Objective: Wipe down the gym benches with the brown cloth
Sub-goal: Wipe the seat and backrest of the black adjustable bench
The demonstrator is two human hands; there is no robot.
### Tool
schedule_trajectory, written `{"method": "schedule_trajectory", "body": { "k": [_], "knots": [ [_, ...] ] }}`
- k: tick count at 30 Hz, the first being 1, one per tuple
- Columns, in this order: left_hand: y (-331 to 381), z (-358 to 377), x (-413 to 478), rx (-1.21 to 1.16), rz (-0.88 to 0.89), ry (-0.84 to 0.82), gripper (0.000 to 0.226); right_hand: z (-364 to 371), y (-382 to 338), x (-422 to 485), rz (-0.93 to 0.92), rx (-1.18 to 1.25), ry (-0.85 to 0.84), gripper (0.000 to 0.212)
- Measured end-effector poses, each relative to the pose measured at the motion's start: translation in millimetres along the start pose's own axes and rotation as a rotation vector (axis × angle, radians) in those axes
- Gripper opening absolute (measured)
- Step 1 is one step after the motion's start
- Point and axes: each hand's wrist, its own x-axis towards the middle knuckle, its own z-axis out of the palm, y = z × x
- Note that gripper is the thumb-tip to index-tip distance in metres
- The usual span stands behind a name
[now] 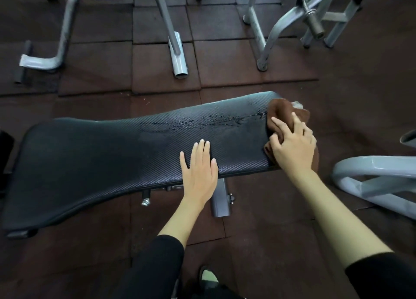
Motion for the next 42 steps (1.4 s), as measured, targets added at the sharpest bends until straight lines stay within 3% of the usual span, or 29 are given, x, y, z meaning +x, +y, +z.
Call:
{"method": "schedule_trajectory", "body": {
  "k": [3, 9, 16, 20, 27, 30, 32, 38, 42],
  "knots": [
    [0, 1, -1, 0.001, 0.001, 0.003, 0.053, 11, -24, -8, 0.055, -0.059, 0.026, 0.053],
    [-3, 2, -1, -0.012, -0.011, 0.015, 0.053, 16, -20, -22, -0.341, -0.114, -0.005, 0.049],
    [-29, -7, 9, -0.044, -0.138, 0.084, 0.052, 17, -32, 29, 0.065, -0.09, -0.049, 0.052],
    [-36, -5, 11, -0.047, -0.142, 0.055, 0.053, 28, -59, 47, 0.121, -0.119, -0.064, 0.053],
    [-38, -1, 10, -0.057, -0.137, 0.052, 0.053, 51, -128, 27, -0.247, -0.127, -0.171, 0.055],
    [-38, -1, 10, -0.043, -0.14, 0.047, 0.053, 51, -114, 20, -0.455, -0.103, -0.18, 0.05],
    [-39, -1, 9, -0.04, -0.14, 0.051, 0.053, 43, -90, 25, -0.491, -0.117, -0.192, 0.052],
    [-41, -4, 8, -0.053, -0.135, 0.046, 0.052, 17, -32, 58, -0.056, -0.096, -0.106, 0.054],
    [-55, -6, 6, -0.055, -0.196, 0.07, 0.052, 28, -56, 53, 0.062, -0.106, -0.062, 0.06]
  ]
}}
